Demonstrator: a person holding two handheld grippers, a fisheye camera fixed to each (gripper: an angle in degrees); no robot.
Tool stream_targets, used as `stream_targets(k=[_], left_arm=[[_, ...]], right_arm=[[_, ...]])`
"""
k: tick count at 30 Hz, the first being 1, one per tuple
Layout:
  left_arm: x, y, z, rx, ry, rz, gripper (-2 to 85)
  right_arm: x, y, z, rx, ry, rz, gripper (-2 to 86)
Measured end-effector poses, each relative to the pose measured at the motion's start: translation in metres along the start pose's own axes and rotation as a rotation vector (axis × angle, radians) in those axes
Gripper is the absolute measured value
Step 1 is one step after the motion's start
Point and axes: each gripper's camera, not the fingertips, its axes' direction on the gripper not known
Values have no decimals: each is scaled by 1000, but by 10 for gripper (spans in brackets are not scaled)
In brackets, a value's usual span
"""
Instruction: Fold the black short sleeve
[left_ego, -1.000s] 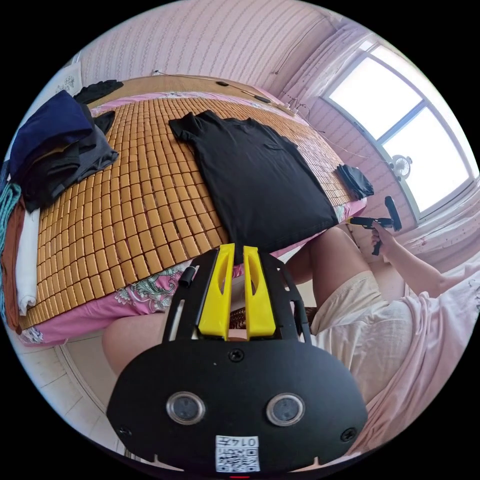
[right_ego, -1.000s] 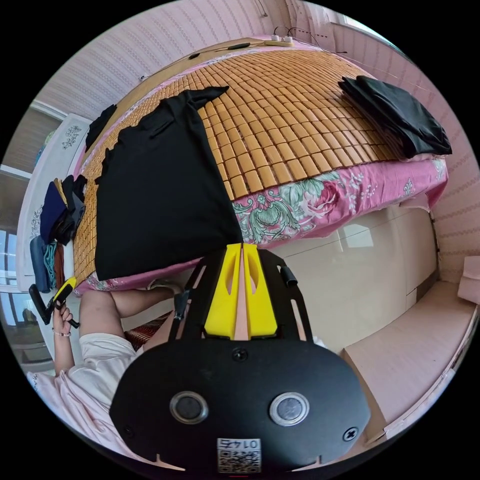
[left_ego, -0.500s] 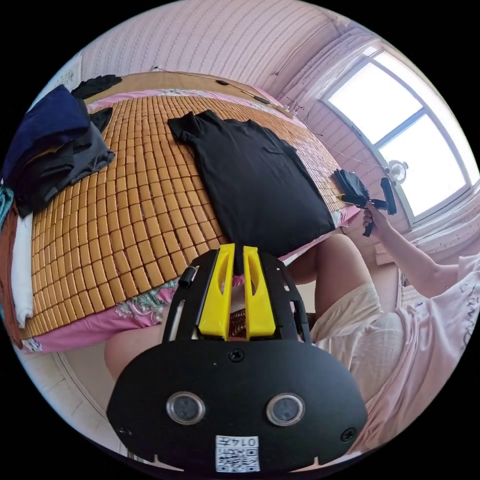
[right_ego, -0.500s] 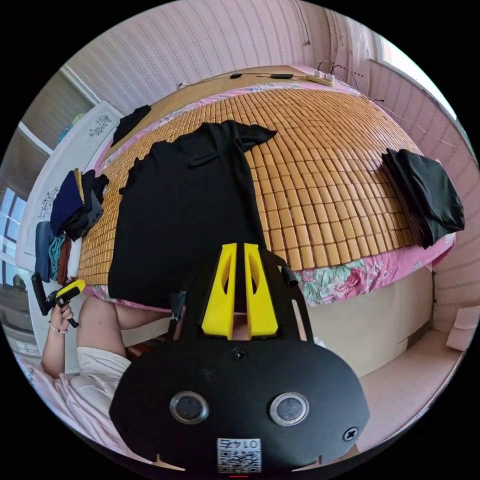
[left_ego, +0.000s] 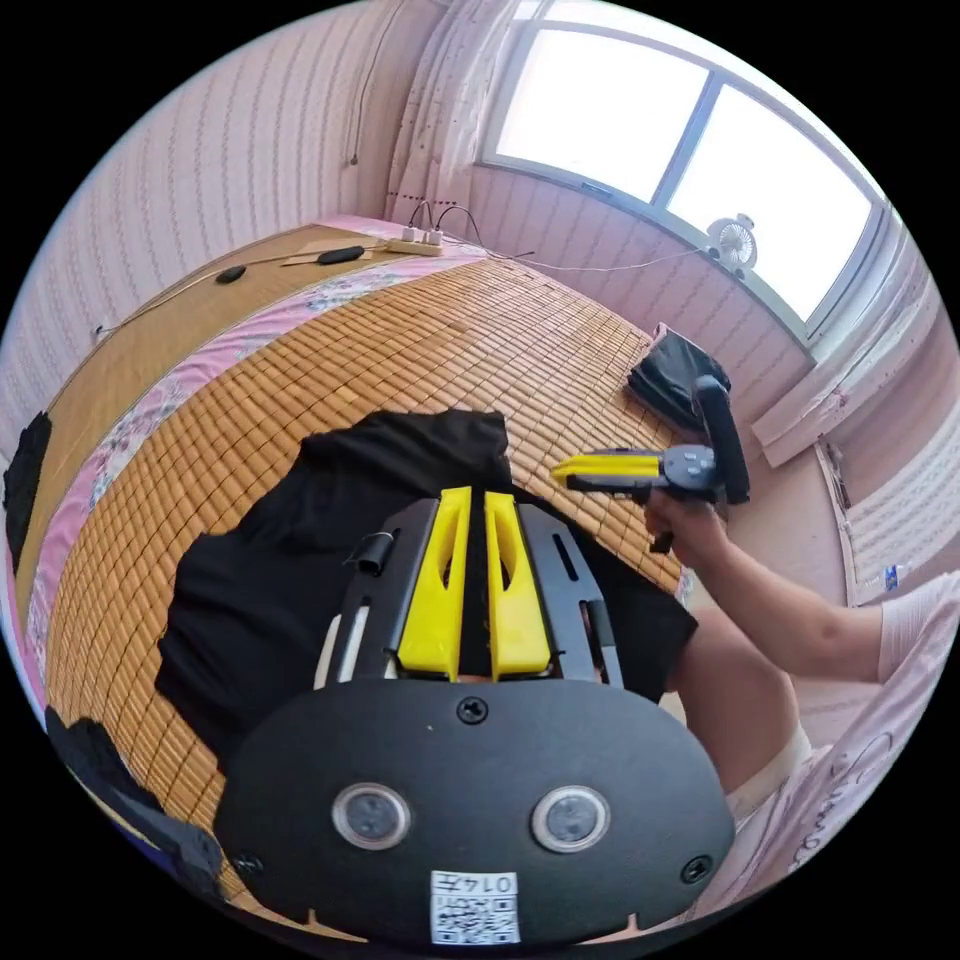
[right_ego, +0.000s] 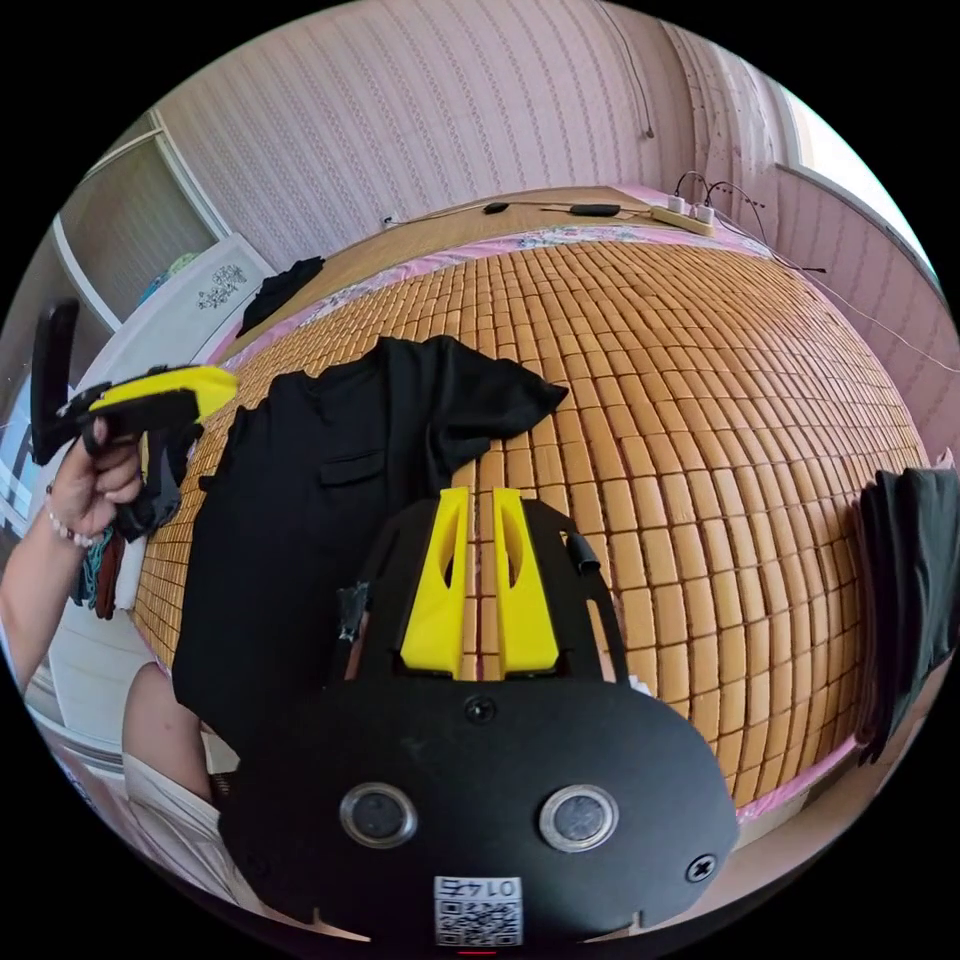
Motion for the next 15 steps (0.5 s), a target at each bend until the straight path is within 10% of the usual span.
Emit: stream_targets(k=[15], left_arm=[[-3,-145,223,-273,73,9,50]], right_arm=[[8,-37,31,-7,-58,-13,69]])
